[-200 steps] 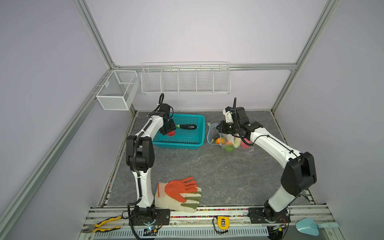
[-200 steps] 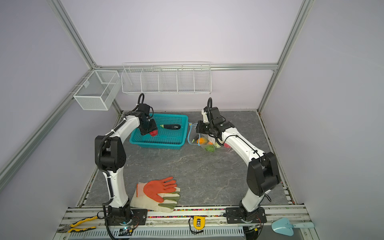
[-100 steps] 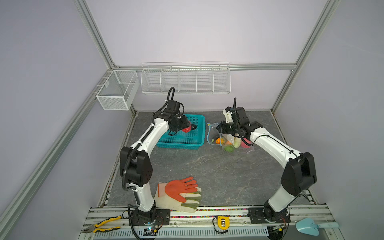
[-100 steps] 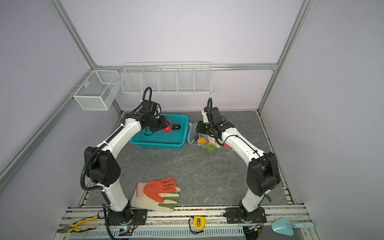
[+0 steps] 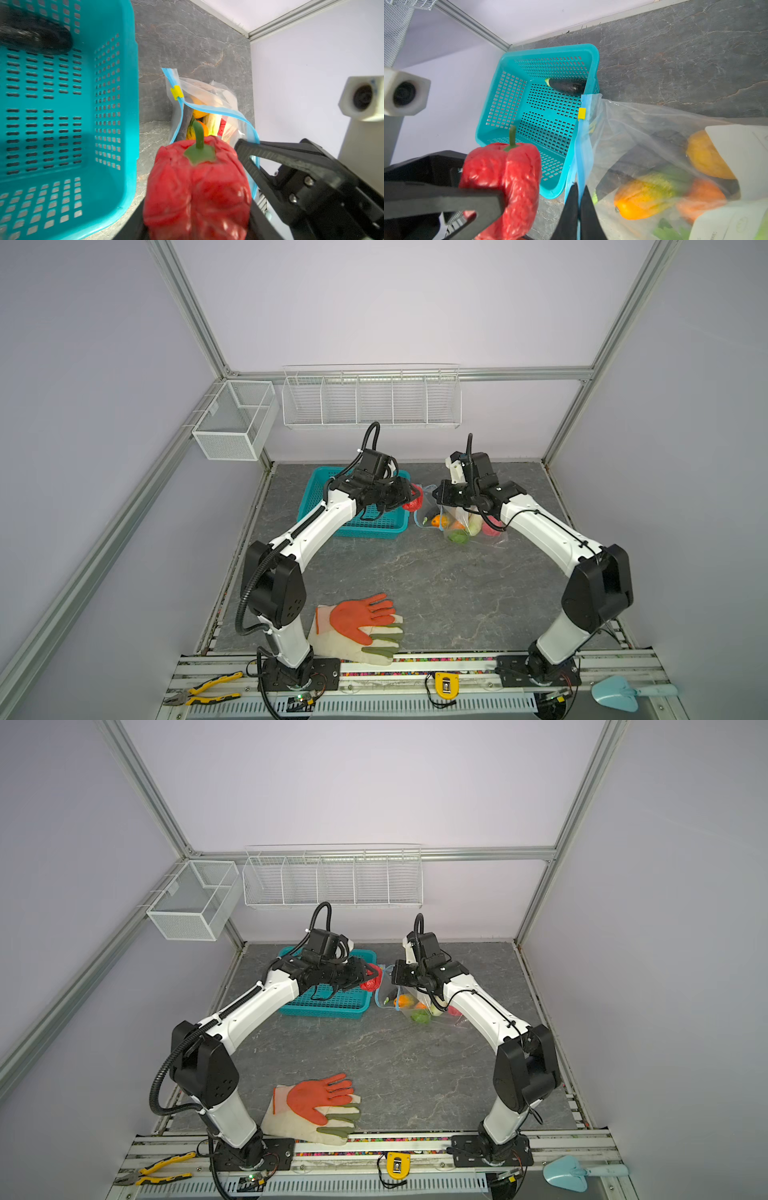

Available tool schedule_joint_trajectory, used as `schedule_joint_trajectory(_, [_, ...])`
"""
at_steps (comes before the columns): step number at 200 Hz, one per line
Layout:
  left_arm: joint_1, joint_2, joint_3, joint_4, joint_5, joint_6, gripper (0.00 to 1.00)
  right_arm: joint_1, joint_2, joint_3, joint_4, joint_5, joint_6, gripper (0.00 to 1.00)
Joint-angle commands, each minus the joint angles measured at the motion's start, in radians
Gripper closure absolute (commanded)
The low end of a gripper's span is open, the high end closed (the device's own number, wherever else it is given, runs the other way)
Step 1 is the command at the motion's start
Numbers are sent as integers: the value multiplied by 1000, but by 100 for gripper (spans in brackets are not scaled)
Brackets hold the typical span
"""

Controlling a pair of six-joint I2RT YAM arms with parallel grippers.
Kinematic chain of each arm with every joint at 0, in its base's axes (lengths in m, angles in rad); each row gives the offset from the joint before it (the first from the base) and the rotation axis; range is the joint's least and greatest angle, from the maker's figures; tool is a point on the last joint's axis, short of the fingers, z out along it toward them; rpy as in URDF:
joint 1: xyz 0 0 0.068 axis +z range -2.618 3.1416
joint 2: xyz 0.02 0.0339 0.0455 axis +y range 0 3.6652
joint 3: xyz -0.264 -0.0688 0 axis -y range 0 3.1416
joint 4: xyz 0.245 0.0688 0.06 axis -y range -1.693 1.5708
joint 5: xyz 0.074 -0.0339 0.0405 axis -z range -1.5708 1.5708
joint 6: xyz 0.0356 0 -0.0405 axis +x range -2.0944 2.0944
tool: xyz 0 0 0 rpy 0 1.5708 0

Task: Place the food in the zip-top bag and seal the zipper
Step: 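Lift the red pepper with the left gripper and carry it toward the bag, then lower the red pepper into the bag mouth beside the right gripper and release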

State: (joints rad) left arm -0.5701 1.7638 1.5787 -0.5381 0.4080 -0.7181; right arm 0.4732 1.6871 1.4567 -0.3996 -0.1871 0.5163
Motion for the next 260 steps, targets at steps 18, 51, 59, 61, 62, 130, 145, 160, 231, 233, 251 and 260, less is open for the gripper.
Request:
schedule_joint_trajectory(18, [-21, 7, -37, 102, 63, -71, 57, 7, -3, 29, -6, 3, 0, 93])
schedule_joint_trajectory(51, [-24, 25, -64, 141, 80, -95, 57, 6, -6, 31, -9, 4, 1, 93])
schedule_joint_trajectory(59, [-24, 28, -69, 151, 83, -100, 57, 6, -8, 30, -10, 4, 1, 93])
schedule_joint_trajectory(61, [-24, 29, -69, 152, 83, -102, 57, 6, -9, 30, -9, 4, 1, 93])
schedule_joint_trajectory(62, [-24, 30, -70, 152, 84, -101, 57, 6, -9, 30, -9, 5, 1, 93])
schedule_joint_trajectory(130, [-27, 74, -97, 208, 119, -143, 54, 6, -12, 28, -3, 1, 5, 93])
schedule_joint_trajectory(145, [-28, 74, -100, 215, 119, -146, 53, 5, -13, 27, -4, 2, 5, 93])
schedule_joint_trajectory(160, [-30, 77, -99, 214, 119, -148, 51, 6, -14, 27, -3, 1, 4, 93])
schedule_joint_trajectory(231, [-36, 103, -85, 197, 124, -143, 33, 8, -15, 22, 4, 0, 7, 93])
schedule_joint_trajectory(233, [-36, 102, -86, 196, 124, -143, 33, 8, -15, 21, 4, 2, 7, 93])
schedule_joint_trajectory(251, [-37, 101, -81, 193, 123, -142, 28, 7, -17, 19, 4, 1, 5, 93])
schedule_joint_trajectory(260, [-37, 100, -79, 190, 123, -141, 27, 8, -17, 19, 4, 2, 4, 93])
